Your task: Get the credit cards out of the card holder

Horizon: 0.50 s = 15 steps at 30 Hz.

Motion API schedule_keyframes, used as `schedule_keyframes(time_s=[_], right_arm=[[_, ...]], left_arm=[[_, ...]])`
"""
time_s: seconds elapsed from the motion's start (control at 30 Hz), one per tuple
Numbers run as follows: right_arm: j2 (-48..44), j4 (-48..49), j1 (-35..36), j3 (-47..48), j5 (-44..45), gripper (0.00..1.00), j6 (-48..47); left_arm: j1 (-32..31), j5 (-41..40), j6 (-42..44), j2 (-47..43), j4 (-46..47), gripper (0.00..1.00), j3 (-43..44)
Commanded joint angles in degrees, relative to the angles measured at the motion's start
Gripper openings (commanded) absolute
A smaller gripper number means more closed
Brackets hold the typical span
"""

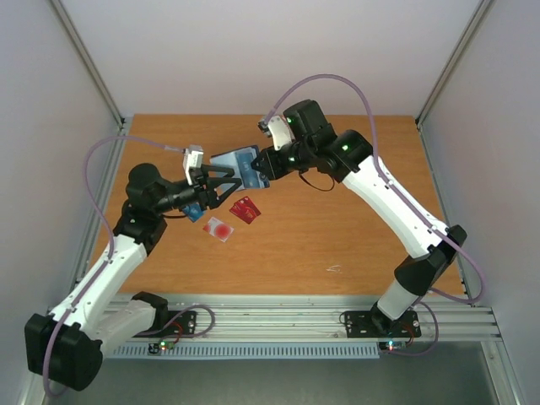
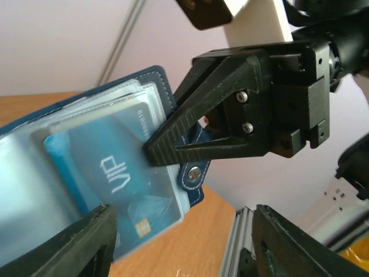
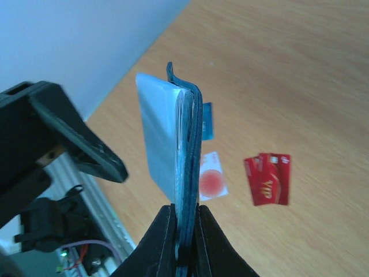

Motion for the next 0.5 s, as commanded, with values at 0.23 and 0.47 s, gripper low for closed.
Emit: schedule_keyframes(time_s=[0.23, 0.47], right_arm=[[-10.6, 20.7, -0.2, -11.0, -19.4, 0.01, -3.5], [-11.4, 22.9, -1.2, -11.9, -27.9, 0.01, -4.1]], left_arm=[[0.8, 5.1, -4.2, 0.5, 4.3, 0.59, 3.0], [1.9, 4.4, -5.7, 0.1, 4.9, 0.56, 3.0]])
